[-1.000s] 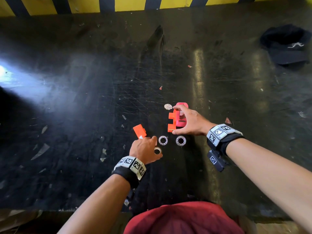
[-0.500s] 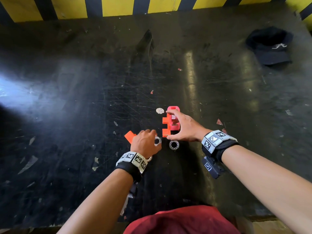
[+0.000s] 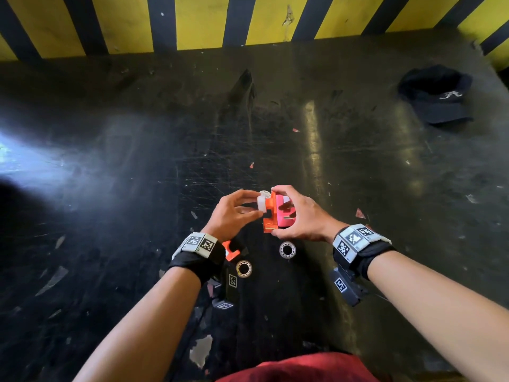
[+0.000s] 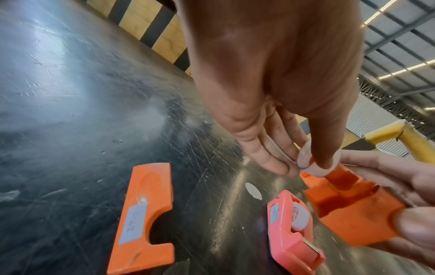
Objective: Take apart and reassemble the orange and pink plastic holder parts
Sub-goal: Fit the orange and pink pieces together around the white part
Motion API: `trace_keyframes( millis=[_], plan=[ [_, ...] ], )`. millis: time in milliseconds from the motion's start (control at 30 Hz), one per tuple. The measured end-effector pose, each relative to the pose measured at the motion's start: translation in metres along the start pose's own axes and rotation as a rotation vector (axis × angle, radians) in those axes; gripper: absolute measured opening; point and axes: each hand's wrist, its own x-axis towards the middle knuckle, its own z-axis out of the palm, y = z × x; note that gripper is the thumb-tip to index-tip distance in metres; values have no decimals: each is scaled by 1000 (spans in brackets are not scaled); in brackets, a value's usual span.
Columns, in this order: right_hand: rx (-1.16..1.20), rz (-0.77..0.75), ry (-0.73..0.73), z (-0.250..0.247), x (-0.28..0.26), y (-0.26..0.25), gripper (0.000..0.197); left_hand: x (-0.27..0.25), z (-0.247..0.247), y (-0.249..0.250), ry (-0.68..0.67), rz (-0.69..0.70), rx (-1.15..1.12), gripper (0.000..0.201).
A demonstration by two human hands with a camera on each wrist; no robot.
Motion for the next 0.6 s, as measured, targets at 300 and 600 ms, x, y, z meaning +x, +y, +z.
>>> trace_keyframes(
  millis=[300,600],
  plan=[
    [5,-26,8,-1,1,-12,103,-4,2,11,17,39,-40,43],
    [-11,-24,-25,-5,2,-8,85,-6,-19,-5,109,-64,156,50]
  ],
)
